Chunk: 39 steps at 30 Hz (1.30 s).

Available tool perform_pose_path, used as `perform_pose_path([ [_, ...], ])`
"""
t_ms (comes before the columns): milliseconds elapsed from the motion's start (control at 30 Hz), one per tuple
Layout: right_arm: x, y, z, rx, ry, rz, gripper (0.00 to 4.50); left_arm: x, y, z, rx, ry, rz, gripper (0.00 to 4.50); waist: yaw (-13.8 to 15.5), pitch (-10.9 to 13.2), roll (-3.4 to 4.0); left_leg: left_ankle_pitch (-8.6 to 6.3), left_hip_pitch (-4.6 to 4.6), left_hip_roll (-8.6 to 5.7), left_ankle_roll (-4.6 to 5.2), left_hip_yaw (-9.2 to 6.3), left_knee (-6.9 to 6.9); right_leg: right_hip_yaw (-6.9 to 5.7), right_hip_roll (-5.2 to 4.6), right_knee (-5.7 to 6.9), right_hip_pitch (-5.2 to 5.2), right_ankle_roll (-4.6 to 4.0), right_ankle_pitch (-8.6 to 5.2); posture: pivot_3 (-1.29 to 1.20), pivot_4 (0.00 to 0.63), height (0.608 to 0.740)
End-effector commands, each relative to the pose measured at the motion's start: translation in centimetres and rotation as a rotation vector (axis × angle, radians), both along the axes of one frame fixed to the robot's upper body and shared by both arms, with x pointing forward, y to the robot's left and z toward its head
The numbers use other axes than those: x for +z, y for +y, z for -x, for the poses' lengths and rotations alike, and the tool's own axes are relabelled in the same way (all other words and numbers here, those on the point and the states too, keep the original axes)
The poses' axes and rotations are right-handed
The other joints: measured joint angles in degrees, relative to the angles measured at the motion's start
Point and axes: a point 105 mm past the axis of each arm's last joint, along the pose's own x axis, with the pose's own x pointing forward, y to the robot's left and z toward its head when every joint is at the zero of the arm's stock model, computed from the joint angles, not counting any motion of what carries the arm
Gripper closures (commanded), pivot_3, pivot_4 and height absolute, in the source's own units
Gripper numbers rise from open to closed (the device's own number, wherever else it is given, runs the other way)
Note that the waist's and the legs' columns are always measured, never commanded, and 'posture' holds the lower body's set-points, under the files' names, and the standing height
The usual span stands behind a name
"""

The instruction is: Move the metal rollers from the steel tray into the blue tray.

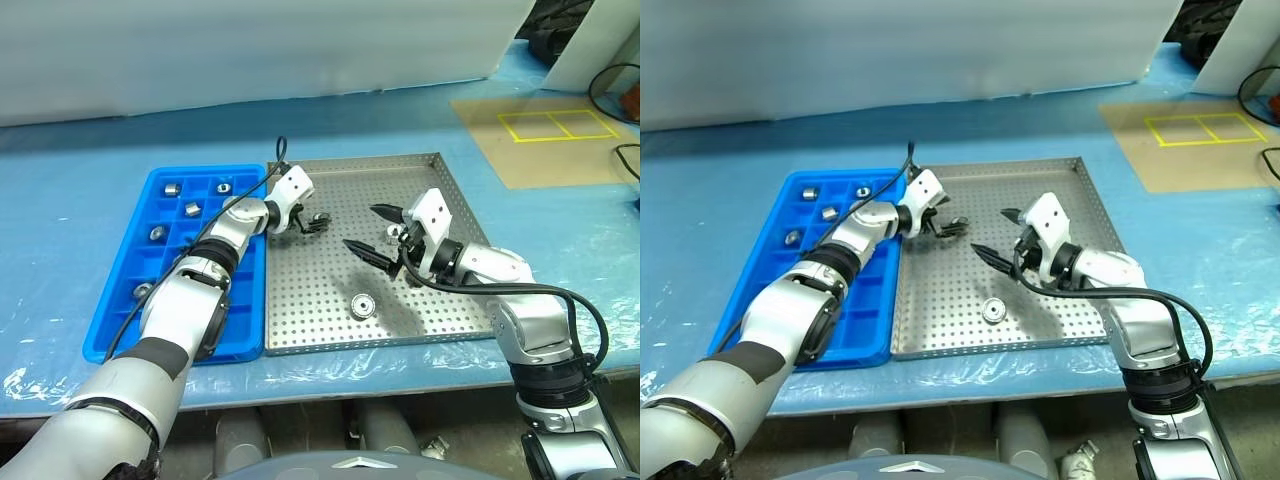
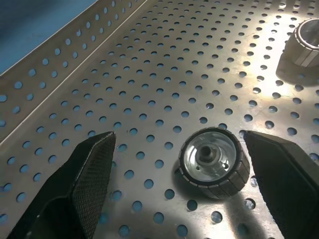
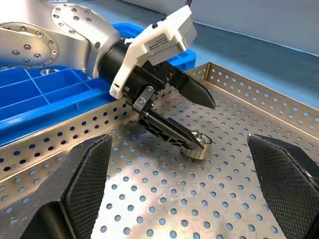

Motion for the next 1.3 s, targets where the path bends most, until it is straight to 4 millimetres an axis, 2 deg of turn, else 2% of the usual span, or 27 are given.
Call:
perform_pose_path([
  [33, 1.2, 0.6, 0.2, 0.013, -0.055, -0.024, 0.0, 0.1, -0.2, -0.2, 0.012, -0.005, -0.021, 0.16, -0.05, 0.0, 0.0, 0.0, 0.02, 0.0, 0.0, 0.0, 0.0, 0.0, 0.0, 0.0, 0.01, 0.0, 0.0, -0.36, 0.15, 0.74],
  [200, 1.3, 1.0, -0.4, 0.0, -0.062, -0.047, 0.0, -1.0, -1.1, 0.2, 0.0, 0.029, -0.077, 0.16, -0.04, 0.0, 0.0, -0.04, 0.0, -0.04, 0.07, 0.0, 0.0, 0.02, -0.02, -0.05, 0.0, 0.0, 0.0, -0.36, 0.15, 0.74],
  [400, 1.1, 1.4, -0.3, -0.004, -0.065, -0.065, 0.0, -2.8, -0.3, 0.3, 0.041, 0.073, -0.155, 0.16, -0.07, 0.0, 0.0, -0.12, 0.01, -0.06, 0.2, 0.04, -0.03, 0.05, -0.03, -0.13, 0.03, 0.01, 0.0, -0.37, 0.15, 0.74],
  [600, 0.8, 1.3, -0.3, -0.013, -0.065, -0.055, 0.0, -2.9, -0.2, 0.5, 0.019, 0.057, -0.171, 0.16, -0.83, 0.01, -0.02, -0.13, 0.14, -0.33, 0.22, 0.01, -0.01, 0.33, -0.08, -0.12, 0.12, 0.05, -0.02, -0.37, 0.15, 0.74],
  [733, 0.9, 1.2, -0.3, -0.018, -0.065, -0.064, 0.0, -2.5, 0.0, 0.1, 0.046, 0.042, -0.158, 1.05, -1.2, 0.01, -0.02, -0.2, 0.06, -0.44, 0.34, 0.01, -0.01, 0.43, -0.12, -0.24, 0.11, 0.12, -0.04, -0.37, 0.15, 0.74],
  [800, 0.9, 1.2, -0.4, -0.014, -0.065, -0.058, 0.0, -2.5, -0.2, 0.4, 0.021, 0.053, -0.147, 1.05, -1.24, 0.01, -0.02, -0.24, 0.04, -0.44, 0.4, 0.01, -0.01, 0.43, -0.12, -0.28, 0.11, 0.1, -0.02, -0.36, 0.15, 0.74],
  [900, 0.9, 1.5, -0.3, -0.005, -0.067, -0.054, 0.0, -2.3, -0.2, 0.4, 0.009, 0.036, -0.141, 1.62, -1.23, 0.01, -0.02, -0.25, 0.04, -0.44, 0.42, 0.01, -0.12, 0.42, -0.11, -0.38, 0.11, 0.1, -0.02, -0.36, 0.15, 0.74],
  [967, 0.9, 1.5, -0.3, 0.004, -0.061, -0.056, 0.0, -1.8, -0.6, 0.3, 0.012, 0.047, -0.092, 2.24, -1.24, 0.01, -0.02, -0.25, 0.01, -0.44, 0.43, 0.01, -0.2, 0.41, -0.1, -0.5, 0.11, 0.1, -0.02, -0.35, 0.15, 0.74],
  [1200, 1.5, 1.1, -0.5, 0.032, -0.063, -0.042, 0.0, -0.7, -2.1, 1.9, -0.168, 0.07, -0.001, 2.24, -1.16, 0.02, -0.01, -0.36, -0.02, -0.47, 0.61, 0.01, -0.42, 0.38, -0.1, -1.04, 0.11, 0.17, 0.05, -0.33, 0.15, 0.74],
  [1300, 1.2, 1.2, -0.6, 0.043, -0.062, -0.025, 0.0, 0.8, -2.3, 2.7, -0.279, 0.007, 0.007, 2.24, -1.1, 0.02, -0.01, -0.4, -0.03, -0.51, 0.67, 0.03, -0.47, 0.4, -0.11, -1.08, 0.1, 0.17, 0.05, -0.31, 0.15, 0.74],
])
